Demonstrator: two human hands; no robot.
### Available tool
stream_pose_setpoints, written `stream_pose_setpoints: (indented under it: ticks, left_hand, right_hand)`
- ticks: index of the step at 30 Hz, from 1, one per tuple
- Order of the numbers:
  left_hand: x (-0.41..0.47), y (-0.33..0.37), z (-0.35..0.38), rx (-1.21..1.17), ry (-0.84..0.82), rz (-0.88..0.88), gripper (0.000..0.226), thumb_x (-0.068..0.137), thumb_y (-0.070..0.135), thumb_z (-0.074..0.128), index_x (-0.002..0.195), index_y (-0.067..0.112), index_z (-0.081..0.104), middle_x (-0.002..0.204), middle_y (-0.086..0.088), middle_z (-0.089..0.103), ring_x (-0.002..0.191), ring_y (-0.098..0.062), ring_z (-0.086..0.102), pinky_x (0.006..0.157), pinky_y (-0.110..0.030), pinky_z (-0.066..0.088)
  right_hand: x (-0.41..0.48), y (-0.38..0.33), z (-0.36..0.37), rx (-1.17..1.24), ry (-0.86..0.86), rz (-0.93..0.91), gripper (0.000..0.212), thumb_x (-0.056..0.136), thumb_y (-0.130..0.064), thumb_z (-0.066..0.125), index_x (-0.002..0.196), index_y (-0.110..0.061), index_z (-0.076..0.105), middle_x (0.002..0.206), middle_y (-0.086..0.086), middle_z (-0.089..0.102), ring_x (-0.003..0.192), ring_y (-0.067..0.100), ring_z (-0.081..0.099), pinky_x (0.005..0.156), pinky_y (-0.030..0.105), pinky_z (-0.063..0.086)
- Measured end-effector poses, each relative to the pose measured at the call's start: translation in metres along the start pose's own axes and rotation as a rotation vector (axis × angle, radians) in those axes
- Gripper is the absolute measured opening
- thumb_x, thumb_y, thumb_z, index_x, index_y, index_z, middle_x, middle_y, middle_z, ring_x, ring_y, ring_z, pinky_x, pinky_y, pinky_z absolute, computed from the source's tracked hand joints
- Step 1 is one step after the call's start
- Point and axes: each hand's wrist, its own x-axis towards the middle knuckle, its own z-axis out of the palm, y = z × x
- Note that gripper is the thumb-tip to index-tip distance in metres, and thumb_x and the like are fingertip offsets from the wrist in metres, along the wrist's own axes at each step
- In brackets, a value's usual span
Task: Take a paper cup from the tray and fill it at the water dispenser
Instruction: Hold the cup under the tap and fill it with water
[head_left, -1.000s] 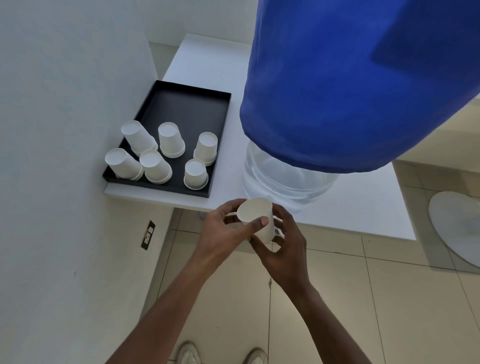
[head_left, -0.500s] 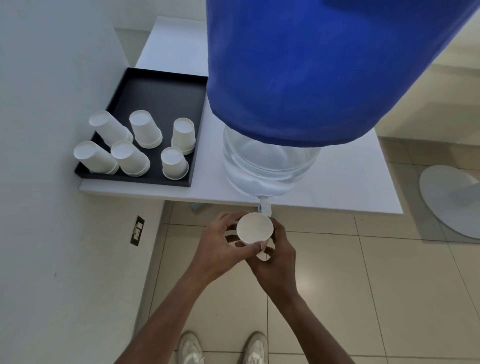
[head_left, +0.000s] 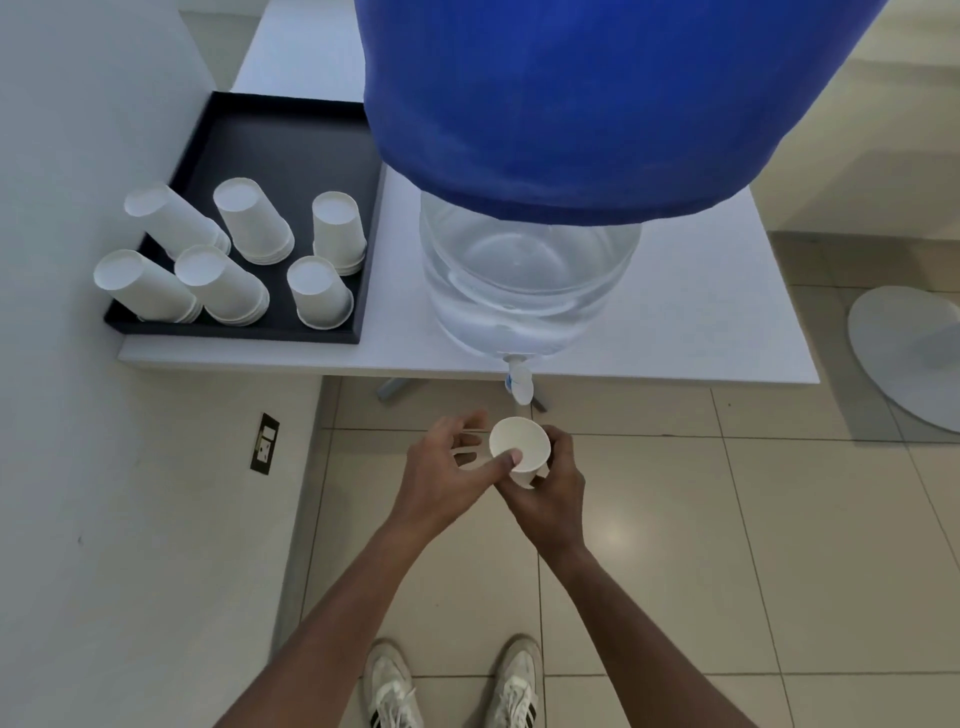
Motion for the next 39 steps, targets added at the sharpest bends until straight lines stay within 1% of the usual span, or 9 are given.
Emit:
stream_pose_setpoints:
  ticks: [7, 12, 15, 19, 23, 28, 31, 34, 39]
  left_hand:
    - [0.016, 0.004, 0.007, 0.015, 0.136, 0.077, 0.034, 0.090, 0.026, 0.081, 0.120, 0.014, 0.071, 0.105, 0.005, 0.076, 0.094, -0.008, 0.075, 0.086, -0.032, 0.064]
    - [0.021, 0.008, 0.008, 0.126, 0.169, 0.261, 0.044, 0.085, 0.021, 0.084, 0.126, 0.013, 0.068, 0.112, 0.004, 0.074, 0.098, -0.009, 0.072, 0.087, -0.032, 0.063]
    - [0.025, 0.013, 0.010, 0.181, 0.180, 0.348, 0.056, 0.080, 0.026, 0.090, 0.129, 0.015, 0.065, 0.113, 0.009, 0.069, 0.103, -0.008, 0.068, 0.089, -0.026, 0.059]
    - [0.030, 0.019, 0.014, 0.209, 0.188, 0.413, 0.065, 0.073, 0.028, 0.094, 0.129, 0.016, 0.063, 0.115, 0.008, 0.066, 0.101, -0.002, 0.064, 0.092, -0.014, 0.052]
    - [0.037, 0.025, 0.015, 0.290, 0.135, 0.496, 0.058, 0.072, 0.021, 0.094, 0.123, 0.015, 0.066, 0.117, 0.002, 0.067, 0.100, -0.009, 0.066, 0.090, -0.024, 0.057]
    - [0.043, 0.032, 0.011, 0.420, 0.130, 0.584, 0.035, 0.075, 0.012, 0.092, 0.106, 0.005, 0.077, 0.108, -0.009, 0.071, 0.096, -0.023, 0.070, 0.084, -0.031, 0.058]
    - [0.044, 0.037, 0.007, 0.536, 0.078, 0.689, 0.023, 0.082, 0.009, 0.086, 0.103, 0.002, 0.079, 0.104, -0.012, 0.073, 0.095, -0.031, 0.071, 0.080, -0.043, 0.062]
    - [0.044, 0.046, 0.002, 0.705, 0.004, 0.797, 0.016, 0.089, 0.010, 0.080, 0.103, 0.004, 0.078, 0.101, -0.010, 0.074, 0.095, -0.032, 0.071, 0.067, -0.047, 0.063]
    - [0.046, 0.055, -0.004, 0.790, -0.054, 0.835, 0.022, 0.087, 0.002, 0.079, 0.109, 0.006, 0.077, 0.101, -0.009, 0.075, 0.093, -0.030, 0.071, 0.063, -0.045, 0.063]
  right_hand:
    - [0.027, 0.005, 0.014, 0.019, 0.022, 0.009, 0.061, 0.075, -0.030, 0.095, 0.122, -0.035, 0.056, 0.105, -0.030, 0.072, 0.099, -0.004, 0.070, 0.081, 0.035, 0.063]
    - [0.040, 0.009, 0.021, 0.062, 0.021, -0.013, 0.066, 0.070, -0.046, 0.087, 0.126, -0.028, 0.059, 0.108, -0.013, 0.075, 0.097, 0.003, 0.072, 0.081, 0.035, 0.062]
    - [0.045, 0.012, 0.026, 0.058, 0.019, 0.006, 0.063, 0.072, -0.035, 0.091, 0.125, -0.029, 0.058, 0.111, -0.007, 0.076, 0.096, 0.009, 0.074, 0.082, 0.037, 0.063]
    - [0.051, 0.007, 0.028, 0.054, 0.026, -0.007, 0.063, 0.073, -0.027, 0.094, 0.119, -0.043, 0.054, 0.112, -0.005, 0.075, 0.097, 0.014, 0.074, 0.080, 0.029, 0.060]
    - [0.056, -0.002, 0.028, 0.064, 0.046, -0.034, 0.062, 0.073, -0.024, 0.093, 0.112, -0.048, 0.052, 0.107, -0.010, 0.074, 0.096, 0.014, 0.072, 0.079, 0.024, 0.055]
    - [0.059, -0.010, 0.024, 0.105, 0.031, -0.042, 0.060, 0.075, -0.028, 0.093, 0.121, -0.029, 0.055, 0.104, -0.006, 0.077, 0.092, 0.017, 0.076, 0.079, 0.039, 0.062]
    - [0.058, -0.013, 0.024, 0.101, 0.038, -0.058, 0.058, 0.071, -0.037, 0.084, 0.120, -0.028, 0.055, 0.101, -0.004, 0.076, 0.090, 0.019, 0.075, 0.078, 0.043, 0.062]
    - [0.059, -0.012, 0.024, 0.086, 0.030, -0.052, 0.055, 0.075, -0.026, 0.085, 0.120, -0.030, 0.054, 0.102, 0.001, 0.076, 0.092, 0.025, 0.075, 0.079, 0.050, 0.062]
    - [0.059, -0.013, 0.024, 0.083, 0.022, -0.038, 0.060, 0.072, -0.031, 0.088, 0.122, -0.027, 0.055, 0.104, 0.000, 0.076, 0.093, 0.021, 0.074, 0.080, 0.046, 0.062]
